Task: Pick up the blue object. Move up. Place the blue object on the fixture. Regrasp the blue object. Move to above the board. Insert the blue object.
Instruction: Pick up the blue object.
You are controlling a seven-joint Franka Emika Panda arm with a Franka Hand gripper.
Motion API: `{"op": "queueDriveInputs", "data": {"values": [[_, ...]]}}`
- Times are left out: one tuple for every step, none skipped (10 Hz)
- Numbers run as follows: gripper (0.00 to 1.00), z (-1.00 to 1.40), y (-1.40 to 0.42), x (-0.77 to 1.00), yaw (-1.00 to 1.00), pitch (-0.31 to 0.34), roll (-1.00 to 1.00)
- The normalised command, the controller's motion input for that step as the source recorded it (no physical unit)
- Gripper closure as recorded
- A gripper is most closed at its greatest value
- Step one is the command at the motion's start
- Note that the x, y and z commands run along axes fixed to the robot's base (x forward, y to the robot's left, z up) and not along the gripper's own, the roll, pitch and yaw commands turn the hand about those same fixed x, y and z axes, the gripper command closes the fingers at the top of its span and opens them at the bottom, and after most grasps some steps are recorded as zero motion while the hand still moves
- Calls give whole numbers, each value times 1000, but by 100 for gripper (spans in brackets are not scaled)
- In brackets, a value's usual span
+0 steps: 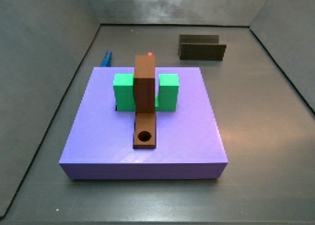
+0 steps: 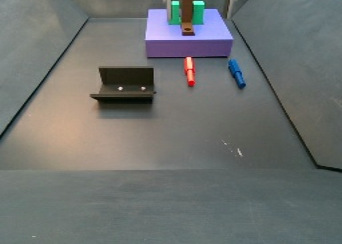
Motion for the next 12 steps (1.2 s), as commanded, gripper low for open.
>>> {"op": "queueDriveInputs", "data": {"values": [[0,-46,0,0,0,16,19],[0,0,0,11,0,0,7],[0,-403,-534,-49,9,-43,0],[0,-694,-1000,-566,0,-81,40],[0,-689,-977,-531,0,-36,33],[0,-700,-923,-569,0,-26,19],[0,-706,-906,-569,0,-20,20],[0,-620,-920,-457,49,-31,34],[0,-569,-946,-317,160,-30,67],[0,-549,-903,-294,214,-36,64],[0,-563,-860,-291,240,-59,59],[0,-600,-663,-346,269,-140,0]]}}
